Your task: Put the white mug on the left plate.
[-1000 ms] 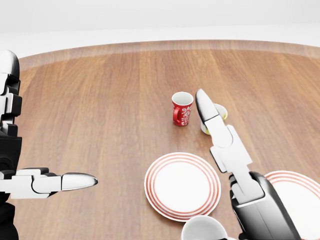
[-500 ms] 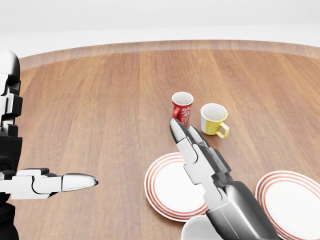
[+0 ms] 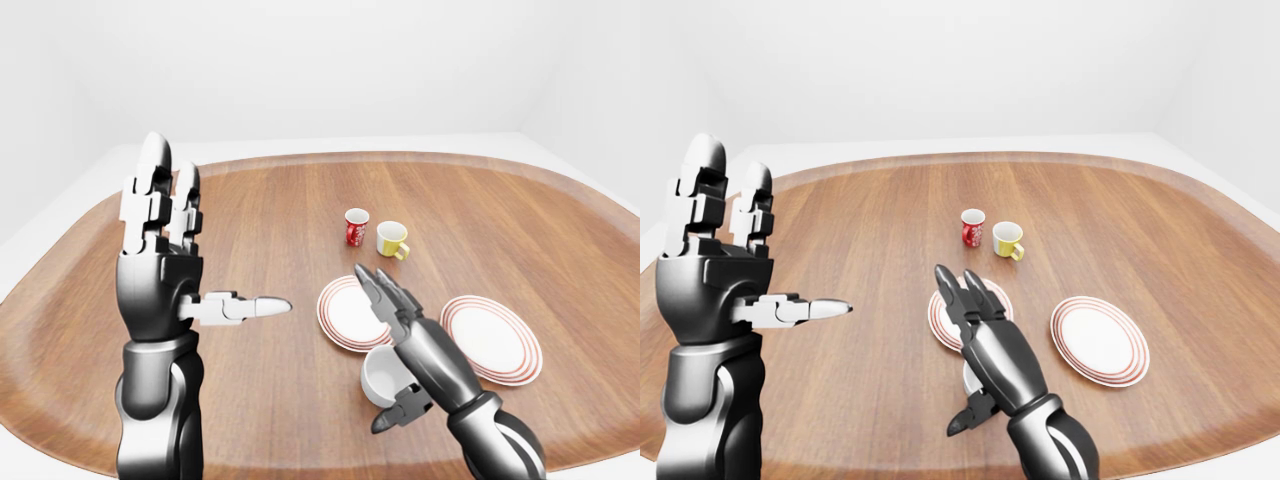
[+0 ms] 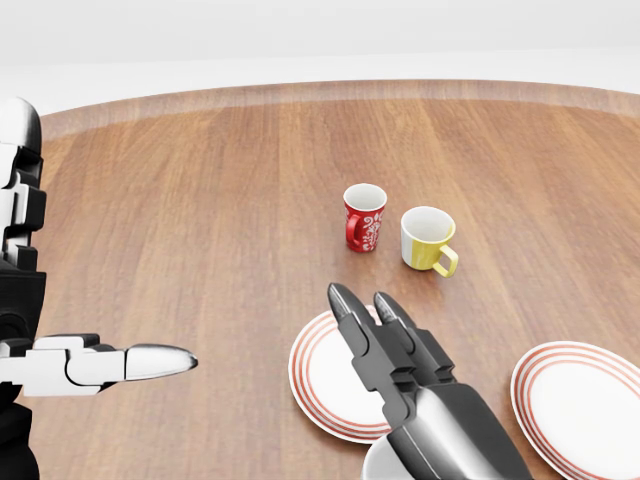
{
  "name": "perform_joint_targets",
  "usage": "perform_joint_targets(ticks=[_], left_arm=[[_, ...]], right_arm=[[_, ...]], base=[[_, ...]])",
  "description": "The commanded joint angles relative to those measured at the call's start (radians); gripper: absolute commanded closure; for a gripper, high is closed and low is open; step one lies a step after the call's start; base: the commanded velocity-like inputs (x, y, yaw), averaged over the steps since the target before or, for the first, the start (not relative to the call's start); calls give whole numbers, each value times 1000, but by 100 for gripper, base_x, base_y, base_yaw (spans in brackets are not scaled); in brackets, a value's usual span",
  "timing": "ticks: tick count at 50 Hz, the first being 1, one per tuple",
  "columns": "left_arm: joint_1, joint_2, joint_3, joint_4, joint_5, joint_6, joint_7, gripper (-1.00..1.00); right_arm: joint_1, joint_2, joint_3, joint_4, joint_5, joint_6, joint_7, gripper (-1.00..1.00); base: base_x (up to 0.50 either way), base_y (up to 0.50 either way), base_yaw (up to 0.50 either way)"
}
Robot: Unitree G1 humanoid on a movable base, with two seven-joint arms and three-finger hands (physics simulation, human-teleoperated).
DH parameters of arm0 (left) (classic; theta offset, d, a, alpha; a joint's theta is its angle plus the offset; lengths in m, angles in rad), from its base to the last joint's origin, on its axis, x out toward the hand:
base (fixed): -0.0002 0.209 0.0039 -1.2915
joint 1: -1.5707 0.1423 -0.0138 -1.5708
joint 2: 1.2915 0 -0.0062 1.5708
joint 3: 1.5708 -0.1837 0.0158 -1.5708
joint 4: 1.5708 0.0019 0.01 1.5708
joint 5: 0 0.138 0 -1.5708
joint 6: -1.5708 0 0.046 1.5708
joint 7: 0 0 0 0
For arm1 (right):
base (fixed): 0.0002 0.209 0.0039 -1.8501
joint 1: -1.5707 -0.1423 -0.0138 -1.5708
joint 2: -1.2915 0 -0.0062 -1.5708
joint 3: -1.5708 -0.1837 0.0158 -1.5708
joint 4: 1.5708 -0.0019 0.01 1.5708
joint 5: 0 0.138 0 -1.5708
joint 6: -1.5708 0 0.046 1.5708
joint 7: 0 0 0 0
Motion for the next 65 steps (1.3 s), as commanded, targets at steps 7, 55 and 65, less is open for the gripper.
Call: perform_joint_targets(ticks=[7, 55, 65], left_arm=[[-5, 2, 5, 2, -3, 0, 1, -95], [4, 0, 4, 0, -2, 0, -1, -95], [5, 0, 3, 1, -1, 0, -1, -94]], right_arm=[[23, 7, -6, 56, -107, 0, 15, -100], [-6, 28, -13, 233, -357, 0, -17, -100], [-18, 32, -11, 259, -377, 0, 2, -100]], base=[[0, 0, 0], [0, 0, 0], [0, 0, 0]])
